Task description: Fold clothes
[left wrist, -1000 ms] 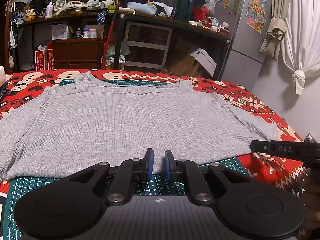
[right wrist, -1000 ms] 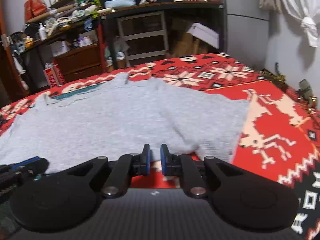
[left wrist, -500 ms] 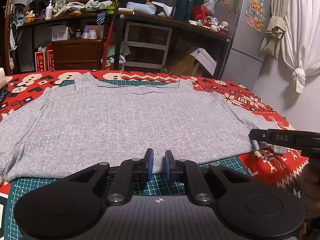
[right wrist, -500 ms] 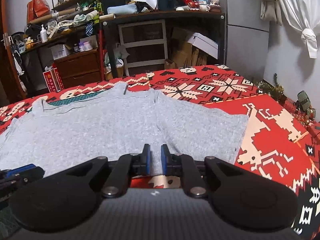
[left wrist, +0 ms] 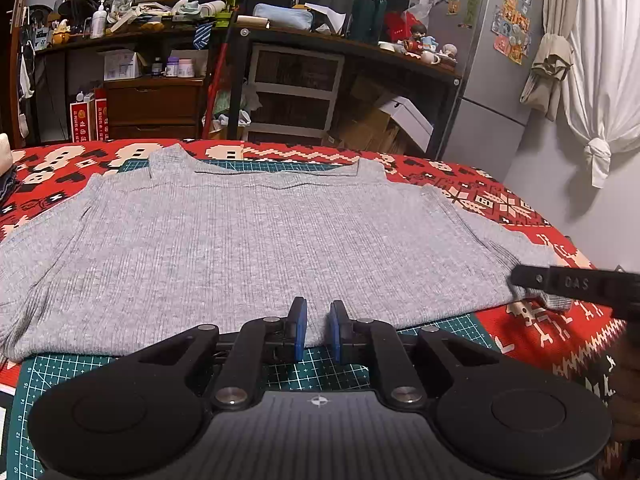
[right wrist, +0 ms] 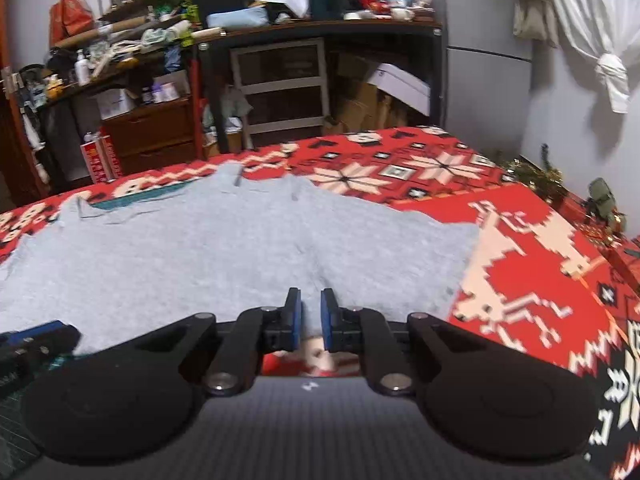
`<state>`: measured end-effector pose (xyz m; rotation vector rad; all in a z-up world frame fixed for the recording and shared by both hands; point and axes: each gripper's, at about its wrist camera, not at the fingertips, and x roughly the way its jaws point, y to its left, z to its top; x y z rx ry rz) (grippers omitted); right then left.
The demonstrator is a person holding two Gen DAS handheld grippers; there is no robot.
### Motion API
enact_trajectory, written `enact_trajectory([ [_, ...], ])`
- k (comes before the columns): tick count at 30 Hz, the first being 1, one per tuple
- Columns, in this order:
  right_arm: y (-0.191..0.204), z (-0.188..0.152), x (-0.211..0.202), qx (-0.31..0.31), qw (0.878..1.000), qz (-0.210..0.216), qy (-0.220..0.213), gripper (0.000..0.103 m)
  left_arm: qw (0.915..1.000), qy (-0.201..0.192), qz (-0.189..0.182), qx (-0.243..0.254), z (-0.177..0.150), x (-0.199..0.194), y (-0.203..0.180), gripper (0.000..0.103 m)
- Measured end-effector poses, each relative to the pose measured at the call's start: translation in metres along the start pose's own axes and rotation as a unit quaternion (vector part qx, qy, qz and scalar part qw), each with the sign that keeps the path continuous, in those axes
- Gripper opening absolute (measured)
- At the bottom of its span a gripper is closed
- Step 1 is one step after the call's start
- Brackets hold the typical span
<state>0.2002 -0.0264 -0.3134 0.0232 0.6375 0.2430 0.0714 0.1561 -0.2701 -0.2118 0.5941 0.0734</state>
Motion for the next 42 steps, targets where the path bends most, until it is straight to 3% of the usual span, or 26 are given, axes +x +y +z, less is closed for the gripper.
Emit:
enact_trajectory([
  [6,0.022,0.005,0.017,-0.018,0.999,0.027,0.012,0.010,1.0000,0.000,0.003,0.005,0.000,0.000,-0.001,0.012],
  [11,0.022,0.000,0.018,-0.028,0.999,0.002,0.015,0.010,1.0000,0.000,0.003,0.006,0.000,-0.001,-0.001,0.013],
  [18,-0.007,-0.001,0.003,0.013,1.000,-0.014,0.008,0.010,1.0000,0.000,-0.003,-0.003,0.000,-0.001,0.001,0.013],
  [22,0.001,0.001,-0.002,0.005,1.000,0.016,0.000,0.011,1.0000,0.000,-0.004,-0.005,0.000,-0.001,0.002,0.013],
  [28,0.038,-0.005,-0.001,-0.056,0.995,0.078,0.006,0.011,1.0000,0.000,0.000,0.004,0.000,-0.001,-0.001,0.013],
  [31,0.051,-0.012,0.000,-0.080,0.991,0.105,0.018,0.011,1.0000,0.000,-0.004,0.007,0.000,-0.001,-0.002,0.019],
  [35,0.061,-0.022,-0.004,-0.121,0.987,0.103,0.003,0.012,0.9996,0.001,-0.009,0.025,0.000,0.000,-0.008,0.029],
  [39,0.052,-0.017,-0.008,-0.106,0.989,0.108,0.001,0.011,0.9996,0.003,-0.004,0.029,0.001,0.000,-0.010,0.029],
  [42,0.042,-0.009,-0.007,-0.082,0.992,0.101,-0.002,0.011,1.0000,0.005,-0.007,-0.002,0.005,-0.002,-0.009,0.020],
])
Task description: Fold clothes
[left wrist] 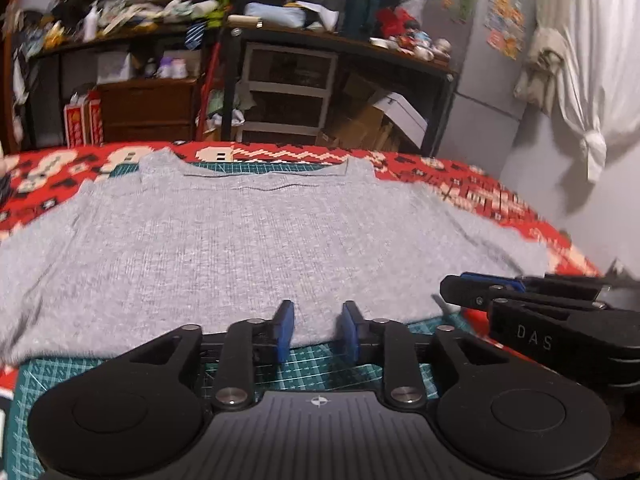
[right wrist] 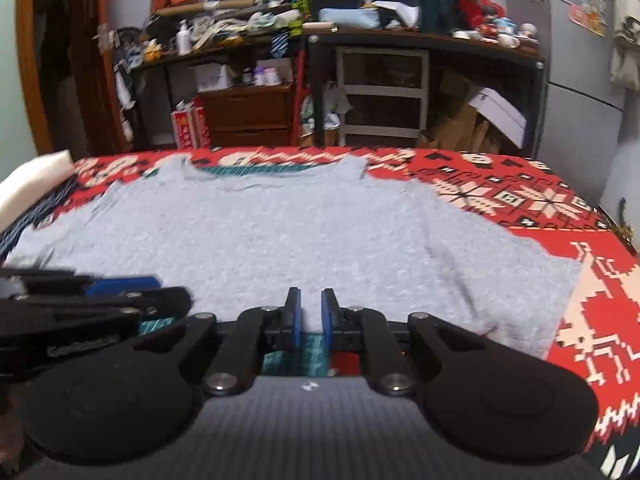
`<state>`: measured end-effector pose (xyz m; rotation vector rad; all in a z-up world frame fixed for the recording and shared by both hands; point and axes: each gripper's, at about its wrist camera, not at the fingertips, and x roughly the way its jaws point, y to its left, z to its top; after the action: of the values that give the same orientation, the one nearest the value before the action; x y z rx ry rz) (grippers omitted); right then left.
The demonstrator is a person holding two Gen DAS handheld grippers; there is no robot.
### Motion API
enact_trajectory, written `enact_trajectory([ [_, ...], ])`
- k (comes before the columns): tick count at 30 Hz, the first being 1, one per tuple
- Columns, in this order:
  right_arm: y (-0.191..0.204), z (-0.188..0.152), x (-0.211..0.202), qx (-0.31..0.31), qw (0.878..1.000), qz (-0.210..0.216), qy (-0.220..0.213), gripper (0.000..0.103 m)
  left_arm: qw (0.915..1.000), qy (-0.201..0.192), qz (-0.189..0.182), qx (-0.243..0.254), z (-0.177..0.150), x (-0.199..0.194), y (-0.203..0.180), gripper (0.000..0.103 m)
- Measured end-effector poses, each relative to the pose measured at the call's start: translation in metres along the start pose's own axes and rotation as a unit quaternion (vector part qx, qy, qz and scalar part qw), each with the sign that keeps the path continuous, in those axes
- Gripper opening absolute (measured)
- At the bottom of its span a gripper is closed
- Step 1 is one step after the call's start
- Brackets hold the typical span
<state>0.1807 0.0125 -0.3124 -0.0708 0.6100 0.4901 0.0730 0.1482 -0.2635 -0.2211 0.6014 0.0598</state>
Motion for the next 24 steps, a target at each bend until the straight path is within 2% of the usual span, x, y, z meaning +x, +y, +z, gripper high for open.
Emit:
enact_trajectory([
  [1,-0.005,0.002,0.001,0.011,1.000,0.000,0.001,0.011,1.0000,-0.002,-0.005,-0.007,0.002,0.000,-0.002,0.016],
  [5,-0.017,0.004,0.006,0.030,0.999,-0.006,0.008,0.011,0.9994,-0.011,-0.032,0.008,0.011,0.003,-0.021,0.013],
  [8,-0.021,0.001,0.010,0.026,0.999,-0.013,0.014,0.011,0.9986,-0.001,-0.050,0.019,0.013,0.012,-0.033,0.013],
  [12,-0.026,-0.002,0.013,0.033,0.999,-0.016,0.019,0.011,0.9990,0.017,-0.038,0.016,0.007,0.023,-0.032,0.012],
  [16,-0.024,-0.003,0.014,0.026,0.999,-0.019,0.019,0.011,0.9995,0.007,-0.030,-0.007,0.004,0.017,-0.022,0.010],
  [19,-0.023,-0.003,0.015,0.025,0.999,-0.021,0.019,0.011,0.9999,0.000,-0.010,-0.012,-0.001,0.011,-0.015,0.010],
  [24,-0.022,-0.002,0.016,0.025,0.999,-0.022,0.020,0.011,0.9999,-0.010,0.013,0.003,-0.009,-0.001,-0.010,0.010],
])
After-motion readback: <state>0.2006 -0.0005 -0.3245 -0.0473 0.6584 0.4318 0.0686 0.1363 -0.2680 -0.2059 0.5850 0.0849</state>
